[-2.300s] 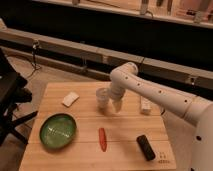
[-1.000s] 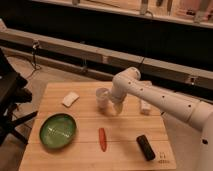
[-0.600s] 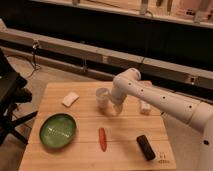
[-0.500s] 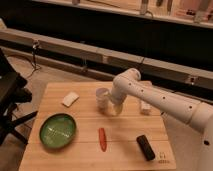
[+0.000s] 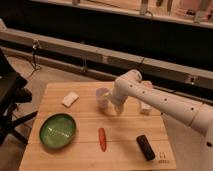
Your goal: Place the ceramic cup in the ceramic bowl
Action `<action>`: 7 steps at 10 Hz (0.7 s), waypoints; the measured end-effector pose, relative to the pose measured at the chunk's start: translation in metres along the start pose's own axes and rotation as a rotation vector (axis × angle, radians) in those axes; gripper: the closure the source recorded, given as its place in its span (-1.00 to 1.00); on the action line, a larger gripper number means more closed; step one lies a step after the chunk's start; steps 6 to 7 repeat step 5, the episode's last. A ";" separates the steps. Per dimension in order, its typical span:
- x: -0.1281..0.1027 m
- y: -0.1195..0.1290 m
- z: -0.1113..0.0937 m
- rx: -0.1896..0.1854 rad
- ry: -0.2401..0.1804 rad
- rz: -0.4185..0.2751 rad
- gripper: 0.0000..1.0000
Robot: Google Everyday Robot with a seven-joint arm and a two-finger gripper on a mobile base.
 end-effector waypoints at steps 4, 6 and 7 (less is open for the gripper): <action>0.005 -0.014 -0.001 -0.017 0.019 -0.011 0.33; 0.007 -0.015 -0.001 -0.028 0.026 -0.009 0.53; 0.007 -0.015 -0.001 -0.028 0.026 -0.009 0.53</action>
